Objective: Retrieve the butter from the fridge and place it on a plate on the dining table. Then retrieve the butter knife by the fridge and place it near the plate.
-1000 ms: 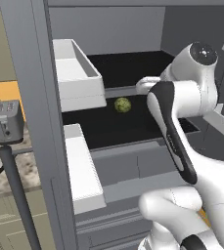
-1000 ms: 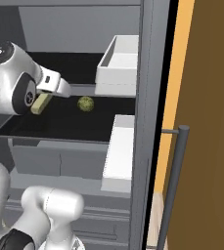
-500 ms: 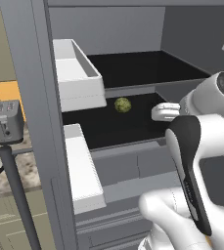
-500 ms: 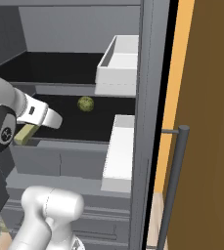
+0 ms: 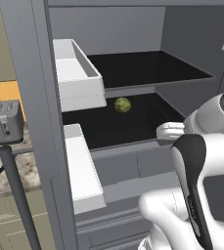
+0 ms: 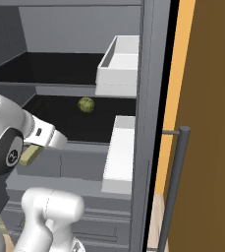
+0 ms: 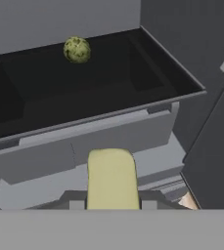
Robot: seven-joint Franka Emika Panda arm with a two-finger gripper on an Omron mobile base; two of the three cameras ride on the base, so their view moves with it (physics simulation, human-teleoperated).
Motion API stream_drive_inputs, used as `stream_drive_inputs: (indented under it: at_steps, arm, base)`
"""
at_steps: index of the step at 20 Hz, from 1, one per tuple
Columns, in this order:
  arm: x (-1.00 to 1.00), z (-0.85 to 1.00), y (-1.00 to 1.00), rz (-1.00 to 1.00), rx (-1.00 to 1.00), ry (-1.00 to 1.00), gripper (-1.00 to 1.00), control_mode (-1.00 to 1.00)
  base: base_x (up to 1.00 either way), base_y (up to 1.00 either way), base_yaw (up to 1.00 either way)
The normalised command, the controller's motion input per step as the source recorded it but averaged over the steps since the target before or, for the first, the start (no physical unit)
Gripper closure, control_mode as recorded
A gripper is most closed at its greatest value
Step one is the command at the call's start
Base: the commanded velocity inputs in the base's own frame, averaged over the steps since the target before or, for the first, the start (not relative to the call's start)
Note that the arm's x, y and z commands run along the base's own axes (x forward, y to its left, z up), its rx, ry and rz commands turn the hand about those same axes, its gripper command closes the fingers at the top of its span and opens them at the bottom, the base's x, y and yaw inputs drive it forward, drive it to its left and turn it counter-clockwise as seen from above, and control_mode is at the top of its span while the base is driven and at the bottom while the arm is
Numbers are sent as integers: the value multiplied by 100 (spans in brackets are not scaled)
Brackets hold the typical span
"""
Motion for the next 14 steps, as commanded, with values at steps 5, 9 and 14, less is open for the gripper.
stream_drive_inputs:
  at_steps: [5, 9, 14]
  arm:
    - [0, -7, 0, 1, 0, 0, 100, -100]
    - [-4, 0, 0, 0, 0, 0, 100, -100]
    - [-11, -3, 0, 0, 1, 0, 100, 100]
  base:
    - [0, 0, 0]
    - [0, 0, 0]
    - [-52, 0, 0]
